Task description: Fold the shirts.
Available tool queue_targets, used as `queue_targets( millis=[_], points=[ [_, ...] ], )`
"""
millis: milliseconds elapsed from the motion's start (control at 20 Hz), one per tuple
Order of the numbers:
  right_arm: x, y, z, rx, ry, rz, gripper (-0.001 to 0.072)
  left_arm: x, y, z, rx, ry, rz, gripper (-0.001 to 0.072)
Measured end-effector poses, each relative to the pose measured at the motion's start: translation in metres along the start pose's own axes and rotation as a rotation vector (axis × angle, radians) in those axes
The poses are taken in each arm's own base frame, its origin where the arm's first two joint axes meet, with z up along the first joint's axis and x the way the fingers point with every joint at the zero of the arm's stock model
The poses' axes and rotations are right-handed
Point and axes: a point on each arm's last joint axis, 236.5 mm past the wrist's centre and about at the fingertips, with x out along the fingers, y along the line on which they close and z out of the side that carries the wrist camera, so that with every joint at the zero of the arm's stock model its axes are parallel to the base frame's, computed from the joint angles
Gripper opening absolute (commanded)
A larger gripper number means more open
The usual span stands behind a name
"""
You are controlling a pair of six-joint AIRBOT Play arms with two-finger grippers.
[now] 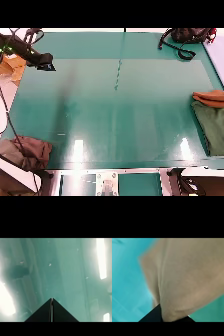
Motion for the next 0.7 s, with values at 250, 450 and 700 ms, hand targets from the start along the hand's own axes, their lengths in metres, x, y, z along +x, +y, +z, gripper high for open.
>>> queue_targets(
  millis=[250, 450, 700],
  points=[
    [-0.003, -0.038, -0.037, 0.134, 0.127, -0.164, 0.0016, 0.003, -0.007, -0.006, -0.004, 0.024, -0.034, 0.0023],
    [0.018, -0.075, -0.068, 0.196, 0.249, -0.310, 0.0294, 0.003, -0.011, -0.007, -0.004, 0.029, -0.053, 0.0023],
    [0.055, -0.122, -0.120, 0.233, 0.437, -0.474, 0.0588, 0.003, -0.019, -0.007, -0.004, 0.027, -0.085, 0.0023]
  ],
)
